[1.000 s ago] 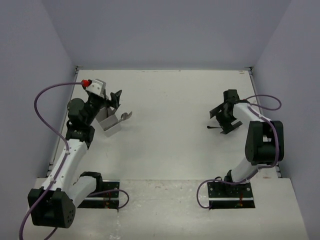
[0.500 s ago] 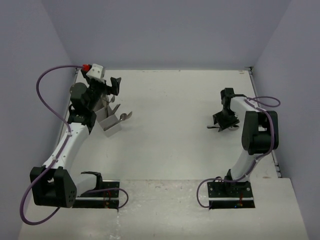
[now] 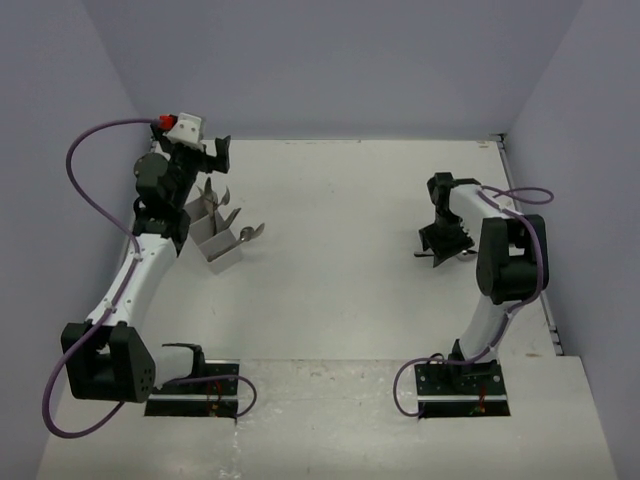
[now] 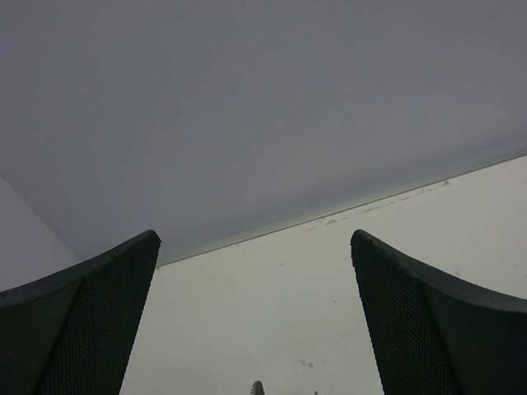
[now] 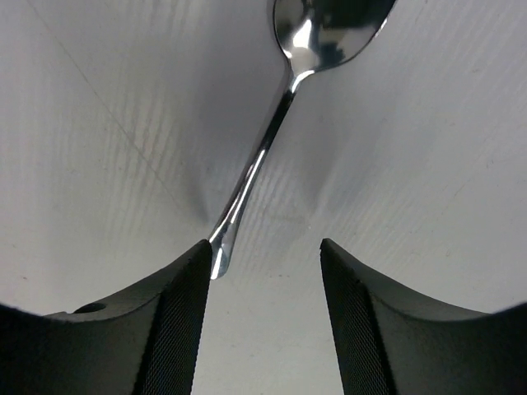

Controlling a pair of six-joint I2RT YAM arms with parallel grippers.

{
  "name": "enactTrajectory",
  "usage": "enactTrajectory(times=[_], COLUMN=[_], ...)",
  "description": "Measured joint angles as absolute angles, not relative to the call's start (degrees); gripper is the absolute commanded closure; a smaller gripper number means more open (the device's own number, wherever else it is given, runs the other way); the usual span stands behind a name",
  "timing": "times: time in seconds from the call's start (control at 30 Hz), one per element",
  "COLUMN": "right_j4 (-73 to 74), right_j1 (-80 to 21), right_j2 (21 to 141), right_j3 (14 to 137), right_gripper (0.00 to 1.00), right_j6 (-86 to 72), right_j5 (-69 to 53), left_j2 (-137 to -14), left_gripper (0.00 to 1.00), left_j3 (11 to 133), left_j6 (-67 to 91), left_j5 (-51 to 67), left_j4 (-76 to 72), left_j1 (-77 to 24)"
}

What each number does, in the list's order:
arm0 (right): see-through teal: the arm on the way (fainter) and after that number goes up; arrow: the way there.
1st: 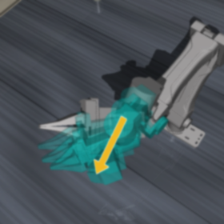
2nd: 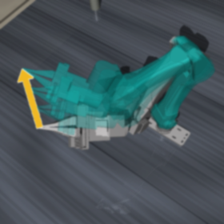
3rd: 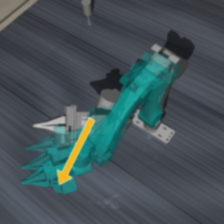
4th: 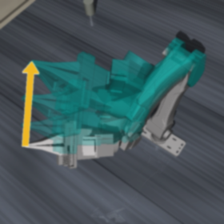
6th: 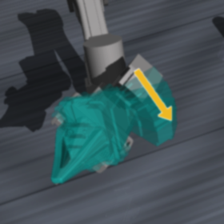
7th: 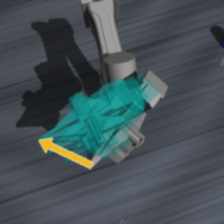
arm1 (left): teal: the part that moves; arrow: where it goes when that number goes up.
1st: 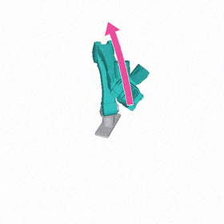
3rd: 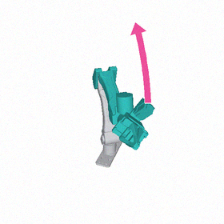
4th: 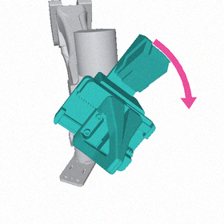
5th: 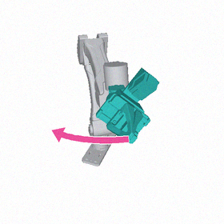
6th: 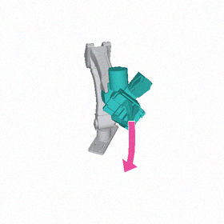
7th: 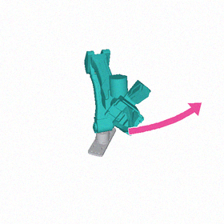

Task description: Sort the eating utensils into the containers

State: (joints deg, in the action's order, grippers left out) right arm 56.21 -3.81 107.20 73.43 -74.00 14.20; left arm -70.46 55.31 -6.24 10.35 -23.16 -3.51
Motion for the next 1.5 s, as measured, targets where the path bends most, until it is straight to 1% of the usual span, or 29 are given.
enactTrajectory(times=[0.1, 0.13, 0.23, 0.27, 0.37, 0.4, 0.43, 0.73, 0.97, 1.2, 1.27, 1.33, 1.37, 1.43, 1.47, 1.5], right_j4=[56.8, 56.7, 57.1, 57.1, 57.8, 57.6, 57.5, 52.4, 38.2, 33.0, 32.1, 31.6, 31.4, 31.1, 30.9, 30.6], right_j1=[-5.3, -5.7, -6.0, -6.0, -5.9, -5.9, -5.9, -4.3, -4.1, -4.0, -3.9, -3.8, -3.7, -3.4, -3.1, -2.8], right_j2=[107.0, 106.7, 106.3, 106.3, 106.5, 106.5, 106.5, 106.6, 102.4, 102.3, 102.1, 102.0, 102.0, 102.0, 102.0, 102.0], right_j3=[72.8, 72.3, 71.5, 71.6, 72.8, 73.3, 73.8, 74.0, 63.9, 63.2, 62.9, 62.7, 62.7, 62.7, 62.7, 62.8], right_gripper=[0.4, 0.36, 0.3, 0.23, 0.12, 0.04, 0.01, 0.01, 0.01, 0.01, 0.03, 0.11, 0.24, 0.32, 0.42, 0.46], right_j6=[-75.0, -75.1, -75.4, -75.4, -74.8, -74.7, -74.5, -73.7, -67.9, -66.6, -66.7, -66.8, -66.7, -66.3, -66.2, -66.1], right_j5=[14.0, 13.9, 13.9, 14.0, 14.4, 14.7, 15.5, 19.8, 21.1, 21.6, 21.6, 21.6, 21.6, 21.3, 21.0, 20.8], left_j2=[-71.4, -71.5, -71.6, -71.6, -71.6, -71.5, -71.4, -69.1, -69.1, -69.6, -69.6, -69.6, -69.5, -69.3, -69.1, -68.8], left_gripper=[0.0, 0.0, 0.0, 0.0, 0.0, 0.0, 0.0, 0.0, 0.0, 0.0, 0.0, 0.0, 0.0, 0.0, 0.0, 0.0], left_j3=[56.5, 56.7, 56.9, 56.9, 56.9, 56.9, 56.9, 56.9, 56.9, 56.9, 56.9, 56.9, 56.9, 56.9, 56.9, 56.9], left_j6=[-6.7, -6.9, -7.3, -7.3, -7.7, -7.8, -8.0, -9.1, -9.2, -9.2, -9.2, -9.2, -9.2, -9.2, -9.2, -9.3], left_j5=[10.3, 10.3, 10.3, 10.3, 10.3, 10.5, 10.7, 12.6, 14.6, 15.7, 16.0, 16.1, 16.1, 16.1, 16.1, 16.1], left_j4=[-23.0, -23.0, -22.9, -22.8, -22.1, -21.6, -21.2, -19.0, -18.7, -18.4, -18.4, -18.3, -18.3, -18.2, -18.0, -17.8], left_j1=[-2.6, -2.3, -1.8, -1.7, -1.6, -1.6, -1.6, -1.6, -1.6, -1.5, -1.5, -1.5, -1.5, -1.5, -1.5, -1.5])
